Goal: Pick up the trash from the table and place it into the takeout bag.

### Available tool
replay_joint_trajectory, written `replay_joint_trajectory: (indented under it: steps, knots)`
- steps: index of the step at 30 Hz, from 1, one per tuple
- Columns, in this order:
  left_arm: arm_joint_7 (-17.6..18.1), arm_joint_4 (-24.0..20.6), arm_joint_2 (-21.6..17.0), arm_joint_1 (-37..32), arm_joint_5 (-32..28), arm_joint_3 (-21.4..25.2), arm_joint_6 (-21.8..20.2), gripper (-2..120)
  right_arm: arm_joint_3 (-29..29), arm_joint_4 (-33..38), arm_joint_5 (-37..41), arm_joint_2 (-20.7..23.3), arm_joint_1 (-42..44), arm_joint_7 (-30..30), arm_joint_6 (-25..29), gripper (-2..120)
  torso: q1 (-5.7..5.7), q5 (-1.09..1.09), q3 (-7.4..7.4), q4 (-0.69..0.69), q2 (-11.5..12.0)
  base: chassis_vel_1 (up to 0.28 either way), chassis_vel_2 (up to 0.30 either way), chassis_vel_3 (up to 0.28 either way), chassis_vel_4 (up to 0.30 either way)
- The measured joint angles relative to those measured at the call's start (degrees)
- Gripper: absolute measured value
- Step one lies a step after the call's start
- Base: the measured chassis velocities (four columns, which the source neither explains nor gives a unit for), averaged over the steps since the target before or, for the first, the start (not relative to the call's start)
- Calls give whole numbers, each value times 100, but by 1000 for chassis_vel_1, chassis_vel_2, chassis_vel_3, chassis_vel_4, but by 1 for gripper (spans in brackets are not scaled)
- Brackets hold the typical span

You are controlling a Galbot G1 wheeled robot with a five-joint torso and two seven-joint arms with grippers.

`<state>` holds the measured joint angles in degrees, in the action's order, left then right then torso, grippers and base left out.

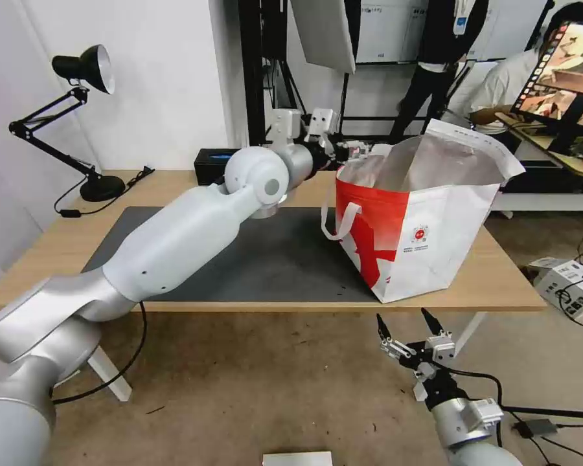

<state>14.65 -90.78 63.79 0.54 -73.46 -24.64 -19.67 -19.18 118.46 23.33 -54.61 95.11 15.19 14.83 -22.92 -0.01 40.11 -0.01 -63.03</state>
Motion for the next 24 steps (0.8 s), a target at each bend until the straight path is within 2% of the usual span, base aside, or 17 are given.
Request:
replay_joint_trajectory:
  steps: [2,3,6,7,10,14,17,18,20,21,23,24]
  knots:
    - [-25,-208,-299,-270,345,92,363,111,0,0,0,0,0,-1,0,100,0,0,0,1,0,0,0,0,0]
    - [-25,-208,-299,-270,345,92,363,111,0,0,0,0,0,-1,0,100,0,0,0,1,0,0,0,0,0]
    - [-94,-506,-719,-707,556,366,720,114,0,0,0,0,0,0,0,100,0,0,0,1,0,0,0,0,0]
    - [-94,-506,-719,-707,556,366,720,114,0,0,0,0,0,0,0,100,0,0,0,1,0,0,0,0,0]
    - [-230,-719,-1125,-1102,645,695,981,115,0,0,0,0,0,-1,0,100,0,-1,0,1,0,0,0,0,0]
    - [-353,-866,-1373,-1397,737,927,1117,113,0,0,0,0,0,-1,0,100,0,-1,0,1,0,0,0,0,0]
    - [-624,-1071,-1679,-1999,1006,1329,1355,109,0,0,0,0,0,0,0,100,0,-1,0,0,0,0,0,0,0]
    - [-624,-1071,-1679,-1999,1006,1329,1355,109,0,0,0,0,0,0,0,100,0,-1,0,0,0,0,0,0,0]
    - [-770,-1177,-1805,-2649,1220,1850,1428,104,0,0,0,0,0,0,0,100,0,0,-1,1,0,0,0,0,0]
    - [-770,-1177,-1805,-2649,1220,1850,1428,104,0,0,0,0,0,0,0,100,0,0,-1,1,0,0,0,0,0]
    - [-928,-1309,-1944,-3405,1333,2536,1546,101,0,0,0,1,0,0,0,100,0,-1,0,1,0,0,0,0,0]
    - [-928,-1309,-1944,-3405,1333,2536,1546,101,0,0,0,1,0,0,0,100,0,-1,0,1,0,0,0,0,0]
